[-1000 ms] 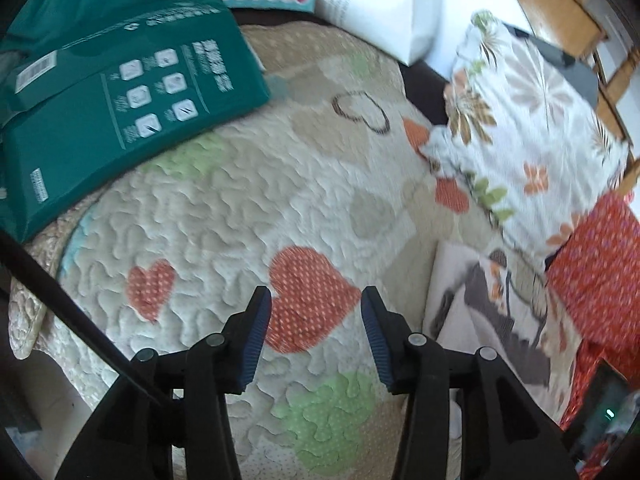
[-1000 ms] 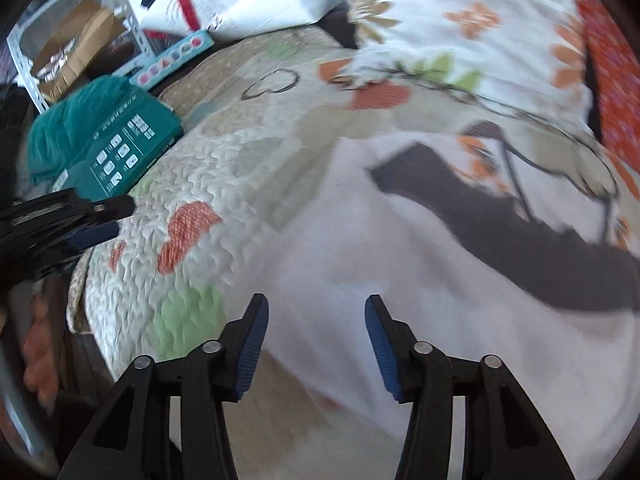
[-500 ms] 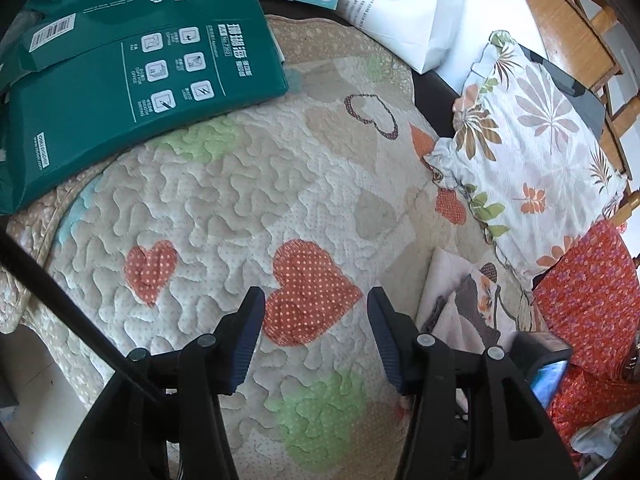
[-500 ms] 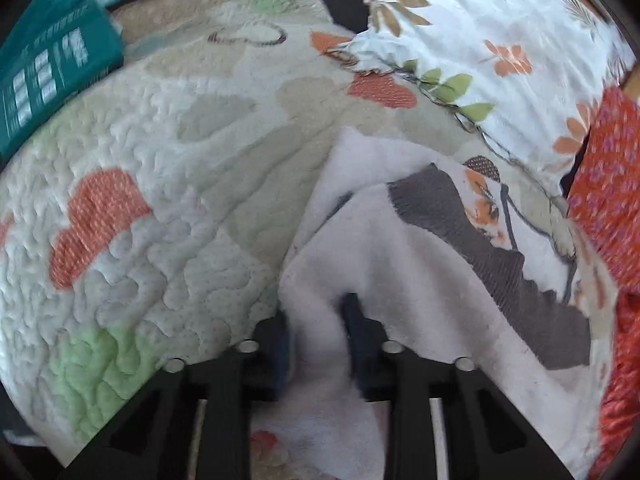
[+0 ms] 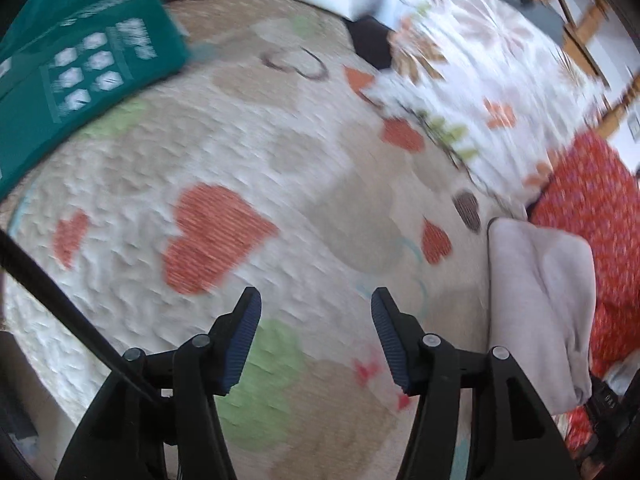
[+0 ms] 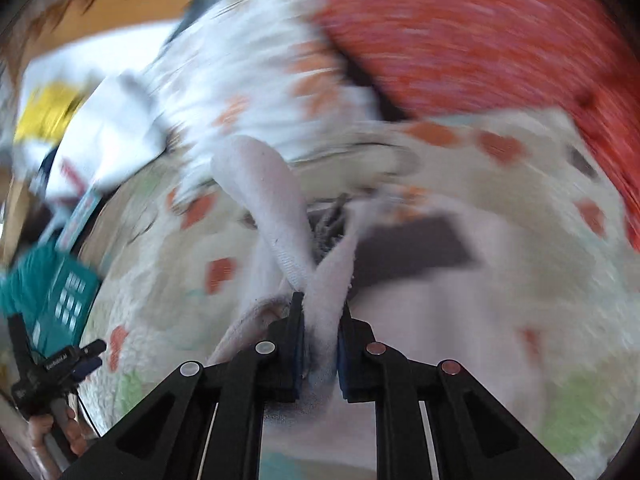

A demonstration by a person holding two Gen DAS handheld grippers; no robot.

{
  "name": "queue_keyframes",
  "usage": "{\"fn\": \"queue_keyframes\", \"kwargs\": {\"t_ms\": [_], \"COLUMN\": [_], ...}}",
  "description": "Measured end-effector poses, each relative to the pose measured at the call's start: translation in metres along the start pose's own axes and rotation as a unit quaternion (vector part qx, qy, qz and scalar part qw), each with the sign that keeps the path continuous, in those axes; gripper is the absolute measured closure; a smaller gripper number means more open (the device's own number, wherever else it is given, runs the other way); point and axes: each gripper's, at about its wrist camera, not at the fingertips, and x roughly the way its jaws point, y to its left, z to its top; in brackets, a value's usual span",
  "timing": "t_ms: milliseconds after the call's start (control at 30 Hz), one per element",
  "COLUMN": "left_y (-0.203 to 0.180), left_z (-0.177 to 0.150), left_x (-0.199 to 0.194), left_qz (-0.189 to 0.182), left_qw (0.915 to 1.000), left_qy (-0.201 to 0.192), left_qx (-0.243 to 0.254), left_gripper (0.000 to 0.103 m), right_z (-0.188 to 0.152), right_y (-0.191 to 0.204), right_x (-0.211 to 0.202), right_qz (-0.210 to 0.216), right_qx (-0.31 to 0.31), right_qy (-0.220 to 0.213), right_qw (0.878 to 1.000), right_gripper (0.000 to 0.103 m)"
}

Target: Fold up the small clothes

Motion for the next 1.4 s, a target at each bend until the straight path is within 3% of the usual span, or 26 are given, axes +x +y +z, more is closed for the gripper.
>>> {"fn": "queue_keyframes", "kwargs": {"t_ms": [100,200,300,500,533,567,633,667,833,1000,1033,1067,1100,1167,1200,1233,1300,1367,1400], "left_y": [-0.032,-0.063,-0.099,-0.163,-0.172,-0.179,-0.193,-0.199,-0.204,-0.202,-0.202,-0.203,-0.203,-0.204,-0.203,-0.202,-0.199,-0.196,-0.195], "left_z": [-0.011,-0.024,-0.04,-0.072,-0.076,-0.08,-0.09,-0.095,-0.102,-0.101,-0.102,-0.102,-0.103,-0.101,-0.098,-0.095,-0.09,-0.086,-0.084], "left_x": [0.017,0.028,0.035,0.049,0.052,0.055,0.063,0.067,0.071,0.073,0.072,0.072,0.07,0.066,0.062,0.056,0.051,0.051,0.053], "left_qz": [-0.012,-0.028,-0.06,-0.121,-0.128,-0.13,-0.12,-0.107,-0.094,-0.101,-0.099,-0.098,-0.099,-0.115,-0.133,-0.148,-0.158,-0.163,-0.166], "left_qw": [0.999,0.9968,0.9924,0.9759,0.9727,0.9705,0.9665,0.9652,0.9637,0.963,0.9621,0.9612,0.9597,0.9568,0.9561,0.9568,0.9591,0.9606,0.961], "left_qy": [0.025,0.037,0.045,0.068,0.071,0.075,0.081,0.084,0.084,0.091,0.092,0.092,0.094,0.102,0.102,0.098,0.088,0.089,0.093], "left_qx": [0.035,0.064,0.098,0.168,0.18,0.189,0.212,0.223,0.235,0.233,0.237,0.241,0.246,0.247,0.24,0.23,0.217,0.207,0.2], "left_gripper": [0.047,0.047,0.047,0.047,0.047,0.046,0.046,0.046,0.045,0.045,0.045,0.045,0.045,0.047,0.047,0.047,0.047,0.046,0.045], "right_z": [-0.022,-0.039,-0.05,-0.044,-0.042,-0.039,-0.032,-0.03,-0.016,-0.019,-0.023,-0.027,-0.033,-0.042,-0.047,-0.05,-0.05,-0.053,-0.054], "right_y": [-0.066,-0.11,-0.129,-0.143,-0.149,-0.152,-0.156,-0.156,-0.139,-0.117,-0.114,-0.11,-0.107,-0.109,-0.118,-0.128,-0.14,-0.147,-0.151], "right_x": [-0.001,0.008,0.007,-0.009,-0.016,-0.021,-0.021,-0.019,-0.003,0.002,0.005,0.008,0.012,0.022,0.028,0.027,0.02,0.014,0.008], "right_qz": [-0.039,-0.023,-0.005,-0.013,-0.011,-0.003,0.019,0.027,0.069,0.073,0.085,0.096,0.074,0.011,0.011,0.024,0.01,-0.014,-0.005], "right_qx": [0.038,0.092,0.108,0.086,0.094,0.101,0.116,0.121,0.106,0.069,0.065,0.059,0.044,0.018,0.031,0.055,0.078,0.085,0.1], "right_qy": [0.021,0.04,0.04,0.033,0.022,0.015,0.011,0.013,0.023,0.027,0.038,0.053,0.068,0.094,0.107,0.111,0.108,0.108,0.1], "right_qw": [0.998,0.995,0.993,0.996,0.995,0.995,0.993,0.992,0.992,0.995,0.993,0.992,0.994,0.995,0.994,0.992,0.991,0.99,0.99], "right_gripper": [0.09,0.093,0.095,0.094,0.093,0.085,0.071,0.071,0.071,0.065,0.066,0.082,0.092,0.097,0.099,0.099,0.097,0.086,0.084]}}
